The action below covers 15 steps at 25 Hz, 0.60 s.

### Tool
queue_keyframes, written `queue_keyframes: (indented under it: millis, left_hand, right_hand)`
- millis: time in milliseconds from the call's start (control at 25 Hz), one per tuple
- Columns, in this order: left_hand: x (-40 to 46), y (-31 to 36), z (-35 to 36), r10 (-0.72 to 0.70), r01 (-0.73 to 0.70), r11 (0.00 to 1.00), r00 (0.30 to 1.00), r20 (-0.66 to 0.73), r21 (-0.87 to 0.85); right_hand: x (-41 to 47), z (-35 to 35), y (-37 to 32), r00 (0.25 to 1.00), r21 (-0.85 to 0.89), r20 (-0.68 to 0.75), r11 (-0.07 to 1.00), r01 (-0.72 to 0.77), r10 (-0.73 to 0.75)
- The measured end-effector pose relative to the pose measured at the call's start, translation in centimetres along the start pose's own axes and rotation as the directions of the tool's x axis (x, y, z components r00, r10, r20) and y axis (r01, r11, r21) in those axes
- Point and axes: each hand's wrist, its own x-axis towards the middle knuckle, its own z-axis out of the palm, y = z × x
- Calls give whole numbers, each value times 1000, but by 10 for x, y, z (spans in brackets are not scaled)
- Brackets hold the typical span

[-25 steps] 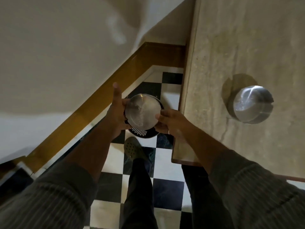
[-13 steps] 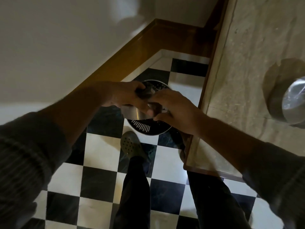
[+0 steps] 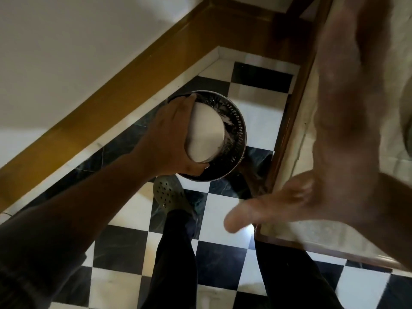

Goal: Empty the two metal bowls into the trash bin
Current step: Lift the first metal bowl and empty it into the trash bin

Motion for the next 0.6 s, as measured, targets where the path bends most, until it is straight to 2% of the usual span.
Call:
queue_keyframes:
  millis: [40,80,120,160,200,240,280,320,400,440,480,520,560,600]
  left_hand:
    - [1,1,-1,15,-15,1000,1000,-25,4]
    - [3,1,-3,31,-30,1000,998,-60,2]
    - [3,1,-5,52,-52,999,995,-90,9]
    - [2,1,-8,89,-86,996,990,-108,32]
    - [1,1,-9,124,-119,991,987,-106,59]
    - [-1,-2,-9,145,-137,988,984,-104,74]
    - [-3,-5,-10,145,-138,988,984,-105,70]
    - [-5,-10,-8,138,-133,989,986,-97,58]
    - [-7,-15,-9,123,-119,991,990,-70,66]
    - [-6,-16,-11,113,-109,991,992,-63,72]
    - [-4,-14,-12,115,-110,991,991,-67,73]
    - [-1,-11,-12,124,-118,991,989,-81,70]
    - [2,-9,-11,134,-128,989,986,-100,68]
    - [3,-8,-10,149,-142,987,983,-109,71]
  right_hand:
    - [-6,9,-1,999,-25,45,1000,2,-1]
    - [-12,24,1,988,-88,157,996,31,-16]
    - [-19,43,3,945,-193,326,978,83,-16]
    - [-26,62,6,871,-261,492,955,137,10]
    - [-31,75,9,802,-278,595,950,143,53]
    - [-31,81,14,767,-283,637,949,136,80]
    - [-26,80,19,784,-285,615,951,118,87]
    - [-18,73,19,841,-269,536,960,80,80]
    - [-4,44,15,969,-167,248,985,44,-1]
    - [-1,34,14,994,-128,102,991,46,-33]
    - [-3,31,14,999,-132,21,990,51,-49]
    - [-6,36,14,997,-184,43,981,67,-60]
    - [-13,49,17,983,-253,173,962,107,-64]
    - [-21,67,17,928,-308,372,938,157,-34]
